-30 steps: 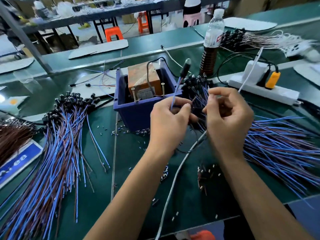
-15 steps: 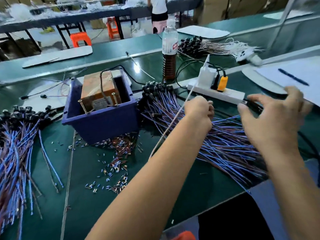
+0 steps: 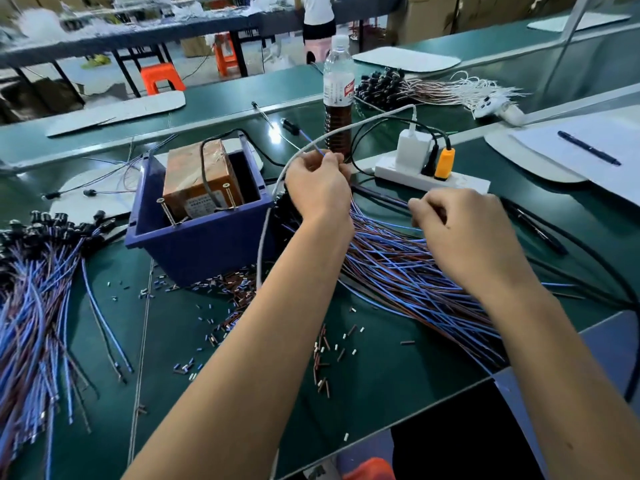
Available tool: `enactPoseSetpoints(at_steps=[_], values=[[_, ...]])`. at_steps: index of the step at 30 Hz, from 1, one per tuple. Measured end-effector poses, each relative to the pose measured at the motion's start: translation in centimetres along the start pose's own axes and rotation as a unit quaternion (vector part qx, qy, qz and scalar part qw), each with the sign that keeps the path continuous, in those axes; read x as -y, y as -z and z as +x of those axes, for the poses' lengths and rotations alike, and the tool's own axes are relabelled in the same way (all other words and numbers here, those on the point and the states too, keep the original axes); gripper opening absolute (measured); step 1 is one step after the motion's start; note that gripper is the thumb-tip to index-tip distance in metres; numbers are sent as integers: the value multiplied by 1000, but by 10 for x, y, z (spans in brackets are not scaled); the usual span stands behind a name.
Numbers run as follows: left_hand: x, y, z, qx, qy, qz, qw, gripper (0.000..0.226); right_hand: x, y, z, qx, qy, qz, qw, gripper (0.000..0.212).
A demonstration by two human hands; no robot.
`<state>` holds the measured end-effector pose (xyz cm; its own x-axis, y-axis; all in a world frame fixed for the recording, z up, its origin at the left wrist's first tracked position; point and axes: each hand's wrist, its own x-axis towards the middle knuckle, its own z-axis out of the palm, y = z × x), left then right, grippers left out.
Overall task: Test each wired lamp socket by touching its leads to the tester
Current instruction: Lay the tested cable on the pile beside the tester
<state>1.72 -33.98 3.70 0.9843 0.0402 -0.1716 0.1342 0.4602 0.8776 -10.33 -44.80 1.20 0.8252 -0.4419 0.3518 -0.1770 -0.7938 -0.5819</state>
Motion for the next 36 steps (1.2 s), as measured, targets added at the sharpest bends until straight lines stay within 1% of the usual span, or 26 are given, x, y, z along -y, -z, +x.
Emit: enactPoseSetpoints(at_steps=[1,3,6,8,9,13,15,17,19,21,23,25,27,28,29,30,31,32,33,36], values=[[1,5,1,-15,-28,70,997,19,0,2,0,-11,7,-10,1000,31],[6,14,4,-29,-87,217,972,18,-1,3,0,-13,19,-40,999,23],[15,30,8,-27,-162,389,906,21,-4,-7,-3,24,22,-103,994,23],[21,40,10,-30,-181,472,862,19,-7,-16,-6,28,18,-118,992,22],[23,44,11,-24,-187,499,846,19,-9,-20,-7,26,16,-117,993,21],[23,51,3,13,-216,545,810,31,-12,-28,-10,20,-7,-63,998,15],[17,56,-4,42,-240,552,797,27,-10,-29,-12,13,-10,-51,999,15],[9,68,-13,97,-269,531,798,18,-5,-31,-14,0,0,-41,999,14],[-2,85,-23,138,-328,492,795,17,8,-34,-16,-24,18,-20,999,14],[-14,108,-28,135,-404,446,787,20,27,-39,-21,-50,51,8,997,13],[-27,137,-28,84,-462,413,780,21,53,-48,-30,-57,103,37,992,13],[-38,168,-21,-1,-485,396,779,21,80,-60,-41,-41,160,63,984,14],[-52,204,-9,-108,-483,406,768,20,109,-77,-52,11,213,77,974,12],[-60,224,-1,-163,-470,430,754,18,124,-87,-57,49,235,79,967,11],[-68,242,7,-212,-448,470,730,17,138,-98,-61,88,253,77,960,11],[-74,259,16,-253,-421,520,699,15,150,-107,-65,124,268,70,953,12],[-81,277,23,-285,-389,570,665,15,164,-119,-69,158,283,61,944,13],[-87,292,30,-305,-353,611,639,17,177,-129,-72,187,296,52,935,13],[-92,308,33,-322,-311,644,621,19,190,-140,-75,215,305,49,927,14],[-102,334,38,-356,-179,695,598,34,223,-172,-77,273,312,34,909,15]])
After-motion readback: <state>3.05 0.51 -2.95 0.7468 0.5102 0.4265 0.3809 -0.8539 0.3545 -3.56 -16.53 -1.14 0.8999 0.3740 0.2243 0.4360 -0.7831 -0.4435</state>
